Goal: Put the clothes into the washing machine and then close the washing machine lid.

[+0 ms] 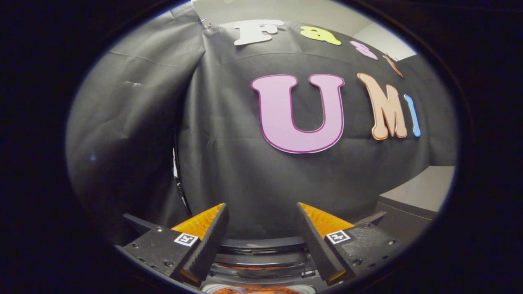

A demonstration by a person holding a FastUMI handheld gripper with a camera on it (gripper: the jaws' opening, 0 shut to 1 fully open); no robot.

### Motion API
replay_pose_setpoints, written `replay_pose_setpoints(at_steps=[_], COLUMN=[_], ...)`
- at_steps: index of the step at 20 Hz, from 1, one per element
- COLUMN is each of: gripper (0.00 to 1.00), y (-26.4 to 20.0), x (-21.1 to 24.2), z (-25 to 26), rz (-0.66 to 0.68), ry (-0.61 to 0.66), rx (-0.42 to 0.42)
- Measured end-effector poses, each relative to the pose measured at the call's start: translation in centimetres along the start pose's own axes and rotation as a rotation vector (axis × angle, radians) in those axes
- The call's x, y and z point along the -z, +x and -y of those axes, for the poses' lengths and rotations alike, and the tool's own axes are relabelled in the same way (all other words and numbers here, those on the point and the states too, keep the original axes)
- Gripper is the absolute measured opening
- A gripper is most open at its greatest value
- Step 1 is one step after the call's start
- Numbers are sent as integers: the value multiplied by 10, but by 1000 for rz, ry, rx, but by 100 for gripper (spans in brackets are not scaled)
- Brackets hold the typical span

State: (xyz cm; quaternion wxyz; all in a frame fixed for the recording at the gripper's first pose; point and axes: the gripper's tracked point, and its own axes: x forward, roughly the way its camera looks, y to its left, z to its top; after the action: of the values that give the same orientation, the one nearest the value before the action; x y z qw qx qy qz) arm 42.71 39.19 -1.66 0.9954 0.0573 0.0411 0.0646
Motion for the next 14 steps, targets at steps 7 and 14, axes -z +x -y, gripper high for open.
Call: replay_pose_setpoints(at_steps=[7,14], gripper=[98,98], y=[-14,-27], x=[2,4], z=[0,2], rz=[7,-1], ry=[0,-1], rx=[5,7])
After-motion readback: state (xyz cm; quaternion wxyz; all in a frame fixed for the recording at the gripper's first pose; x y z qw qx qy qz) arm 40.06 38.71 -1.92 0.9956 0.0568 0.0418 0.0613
